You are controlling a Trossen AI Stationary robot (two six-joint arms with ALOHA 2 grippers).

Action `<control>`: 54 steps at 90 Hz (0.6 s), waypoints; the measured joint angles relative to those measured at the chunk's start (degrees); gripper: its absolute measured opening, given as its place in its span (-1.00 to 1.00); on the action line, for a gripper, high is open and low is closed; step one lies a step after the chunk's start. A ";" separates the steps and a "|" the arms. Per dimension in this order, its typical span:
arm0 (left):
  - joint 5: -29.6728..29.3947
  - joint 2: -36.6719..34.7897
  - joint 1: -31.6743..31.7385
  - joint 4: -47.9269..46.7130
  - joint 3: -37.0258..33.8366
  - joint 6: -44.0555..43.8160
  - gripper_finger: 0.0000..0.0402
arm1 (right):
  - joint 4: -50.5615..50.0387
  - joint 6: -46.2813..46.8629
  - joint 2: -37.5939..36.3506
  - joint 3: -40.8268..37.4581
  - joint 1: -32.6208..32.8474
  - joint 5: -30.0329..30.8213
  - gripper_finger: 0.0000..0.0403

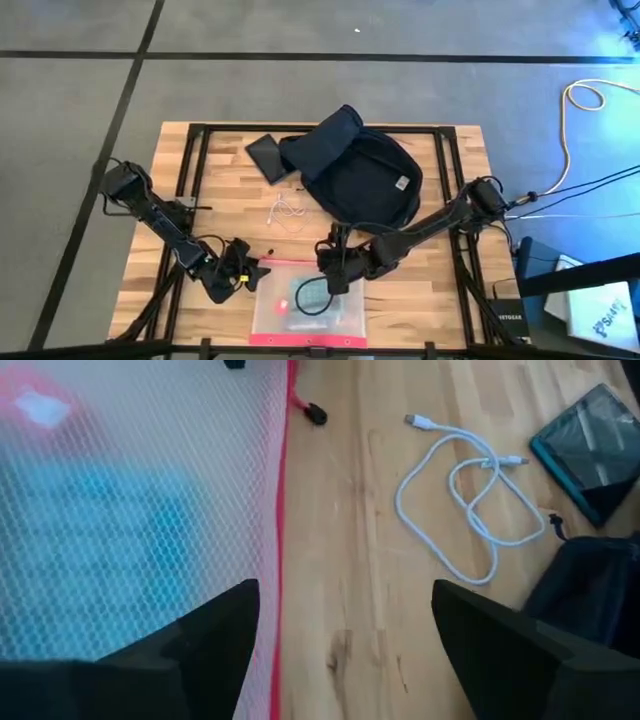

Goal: Unpack backpack
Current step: Close the transparent zip bag

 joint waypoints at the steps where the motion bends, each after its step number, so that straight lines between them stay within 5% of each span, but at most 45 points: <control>1: -0.02 -0.01 0.00 -0.01 0.00 0.06 0.17 | 0.16 0.01 0.00 0.00 0.00 0.00 0.39; 13: -1.89 -0.01 -0.68 1.36 -0.02 1.78 -0.01 | 0.49 -0.03 0.00 0.00 0.00 -0.02 0.39; 39: -3.38 -0.16 -1.60 4.89 -0.02 7.21 -0.89 | 0.43 -0.03 0.00 0.00 0.00 -0.02 0.39; 54: -5.69 -2.72 -1.90 4.42 -0.02 11.94 -0.99 | 0.64 0.04 0.00 0.00 0.00 -0.02 0.39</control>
